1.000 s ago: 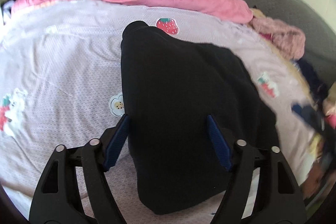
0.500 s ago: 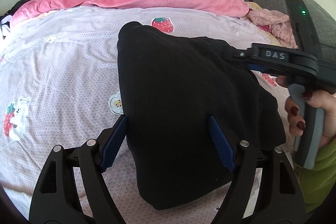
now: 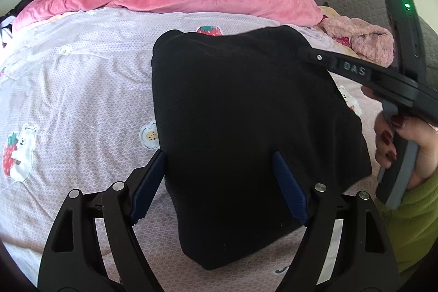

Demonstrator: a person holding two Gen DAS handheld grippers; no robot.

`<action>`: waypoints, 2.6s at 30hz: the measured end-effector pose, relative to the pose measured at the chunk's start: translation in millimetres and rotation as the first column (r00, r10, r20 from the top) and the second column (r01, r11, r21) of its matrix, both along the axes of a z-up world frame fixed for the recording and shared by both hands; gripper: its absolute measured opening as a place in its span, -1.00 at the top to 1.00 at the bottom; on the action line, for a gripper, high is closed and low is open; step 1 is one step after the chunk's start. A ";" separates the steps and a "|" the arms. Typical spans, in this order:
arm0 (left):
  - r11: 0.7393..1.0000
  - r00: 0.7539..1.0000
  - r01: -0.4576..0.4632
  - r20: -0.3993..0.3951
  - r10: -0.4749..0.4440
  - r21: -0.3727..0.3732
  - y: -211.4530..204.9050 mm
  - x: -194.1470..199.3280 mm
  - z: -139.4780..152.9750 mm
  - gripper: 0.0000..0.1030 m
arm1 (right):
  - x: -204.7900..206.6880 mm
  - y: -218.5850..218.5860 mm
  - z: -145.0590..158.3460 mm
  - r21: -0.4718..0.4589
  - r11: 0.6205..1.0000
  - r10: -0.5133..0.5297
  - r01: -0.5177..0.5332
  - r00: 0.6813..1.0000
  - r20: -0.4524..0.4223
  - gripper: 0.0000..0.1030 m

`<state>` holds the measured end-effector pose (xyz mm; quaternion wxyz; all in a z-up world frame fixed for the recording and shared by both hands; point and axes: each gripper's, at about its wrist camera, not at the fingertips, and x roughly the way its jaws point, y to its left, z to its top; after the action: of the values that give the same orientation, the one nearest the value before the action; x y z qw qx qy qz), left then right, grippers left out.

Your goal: Fold small clothes

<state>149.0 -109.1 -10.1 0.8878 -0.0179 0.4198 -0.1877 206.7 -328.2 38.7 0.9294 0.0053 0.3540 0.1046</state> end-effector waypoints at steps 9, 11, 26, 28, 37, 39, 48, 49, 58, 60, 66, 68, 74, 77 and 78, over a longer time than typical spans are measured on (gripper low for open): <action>0.999 1.000 0.018 -0.005 -0.018 0.029 -6.1 1.6 -5.8 -0.41 | 19.2 -0.8 -37.7 -0.089 0.996 -0.018 0.011 0.997 -0.073 0.63; 1.000 1.000 0.014 -0.010 -0.014 0.020 -5.2 2.6 -6.5 -0.41 | 9.4 -9.6 -26.3 -0.014 1.000 -0.015 0.014 0.998 -0.067 0.49; 1.000 0.999 -0.002 -0.040 0.002 -0.014 5.9 -6.3 -8.1 -0.41 | -101.4 -23.3 -26.8 0.154 0.973 0.185 -0.170 0.979 -0.085 0.35; 1.000 0.999 -0.004 -0.037 0.004 -0.009 6.4 -8.7 -6.3 -0.41 | -99.3 -21.1 -39.0 0.143 0.978 0.169 -0.151 0.978 -0.124 0.46; 1.000 0.999 -0.020 -0.031 0.020 0.001 17.3 -14.8 -2.7 -0.41 | -115.3 -25.6 -27.9 0.193 0.969 0.176 -0.154 0.979 -0.105 0.80; 1.000 0.999 -0.026 -0.048 0.026 -0.005 19.3 -13.6 -6.3 -0.41 | -110.8 -22.7 -41.9 0.156 0.979 0.155 -0.130 0.975 -0.161 0.77; 1.000 0.999 -0.024 -0.036 0.024 0.002 19.8 -18.8 -3.1 -0.41 | -117.4 -9.6 -42.4 0.080 0.993 0.093 -0.082 0.985 -0.144 0.61; 1.000 0.999 -0.026 -0.034 0.026 0.002 19.7 -19.4 -2.3 -0.41 | -117.7 -10.1 -41.3 0.076 0.994 0.090 -0.080 0.986 -0.139 0.59; 0.999 0.999 -0.038 -0.015 0.037 -0.007 23.9 -26.0 6.3 -0.55 | -129.4 -18.0 -31.5 0.031 0.999 0.037 -0.034 0.993 -0.112 0.14; 0.999 0.999 -0.040 -0.009 0.040 -0.009 25.1 -28.1 8.9 -0.57 | -132.5 -20.1 -27.7 0.027 0.999 0.024 -0.022 0.995 -0.097 -0.11; 0.998 0.998 -0.057 0.011 0.057 -0.009 29.6 -35.7 17.7 -0.81 | -140.7 -24.9 -14.0 0.024 1.000 -0.011 0.012 0.999 -0.045 -0.58; 0.998 0.997 -0.070 0.017 0.070 -0.007 31.5 -37.6 20.8 -0.82 | -143.7 -28.0 -7.4 0.041 0.999 -0.024 0.025 0.999 -0.022 -0.67; 0.991 0.990 -0.127 0.065 0.124 0.040 37.8 -48.8 32.8 -0.82 | -155.7 -31.5 13.6 0.069 0.996 -0.054 0.049 0.997 0.062 -0.90; 0.991 0.987 -0.132 0.096 0.129 0.035 41.6 -57.3 42.2 -0.82 | -162.4 -27.8 23.1 0.073 0.997 -0.046 0.039 0.994 0.100 -0.90; 0.990 0.986 -0.134 0.108 0.129 0.035 42.3 -60.1 45.3 -0.82 | -165.2 -26.1 25.7 0.069 0.997 -0.047 0.039 0.992 0.114 -0.91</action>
<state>88.9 -66.8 35.1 0.9194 -0.0166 0.3740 -0.1205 41.5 -354.2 64.3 0.9496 0.0377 0.2958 0.0965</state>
